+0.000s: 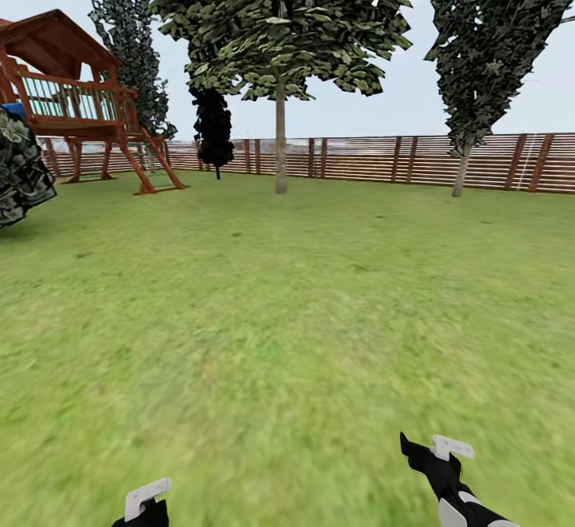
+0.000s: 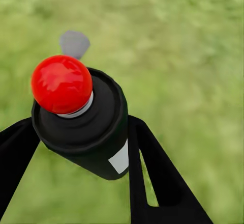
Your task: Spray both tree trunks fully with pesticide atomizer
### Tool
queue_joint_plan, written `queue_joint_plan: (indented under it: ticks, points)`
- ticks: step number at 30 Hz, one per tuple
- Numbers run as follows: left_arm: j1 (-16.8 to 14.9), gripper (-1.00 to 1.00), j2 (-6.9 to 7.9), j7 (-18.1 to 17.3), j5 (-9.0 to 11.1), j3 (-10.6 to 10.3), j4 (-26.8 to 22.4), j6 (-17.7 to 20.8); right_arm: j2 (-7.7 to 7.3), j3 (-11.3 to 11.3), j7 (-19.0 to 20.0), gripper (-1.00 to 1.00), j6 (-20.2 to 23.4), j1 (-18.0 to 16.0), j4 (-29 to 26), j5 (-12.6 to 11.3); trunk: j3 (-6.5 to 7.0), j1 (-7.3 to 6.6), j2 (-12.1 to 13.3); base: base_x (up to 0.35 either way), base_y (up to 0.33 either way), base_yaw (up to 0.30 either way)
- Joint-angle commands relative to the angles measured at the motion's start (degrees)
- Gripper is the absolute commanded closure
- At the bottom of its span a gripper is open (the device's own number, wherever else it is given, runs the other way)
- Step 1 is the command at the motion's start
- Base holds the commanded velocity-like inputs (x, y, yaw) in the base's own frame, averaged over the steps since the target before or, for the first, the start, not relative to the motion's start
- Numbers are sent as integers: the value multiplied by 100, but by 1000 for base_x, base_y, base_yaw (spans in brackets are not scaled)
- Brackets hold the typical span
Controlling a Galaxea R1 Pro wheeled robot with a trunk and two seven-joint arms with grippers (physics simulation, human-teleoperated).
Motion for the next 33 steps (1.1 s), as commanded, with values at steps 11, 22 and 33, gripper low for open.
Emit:
queue_joint_plan:
  ticks: [11,22,33]
  points:
    - [-1,100,2,-21,60,-35,-4,-10,-1,-42,56,-100,-19,-4,8,-30,-6,2,-2,330,0,0]
    - [-1,100,2,-21,60,-35,-4,-10,-1,-42,56,-100,-19,-4,8,-29,-6,2,-2,330,0,0]
    - [-1,100,2,-21,60,-35,-4,-10,-1,-42,56,-100,-19,-4,8,-31,-6,2,-2,330,0,0]
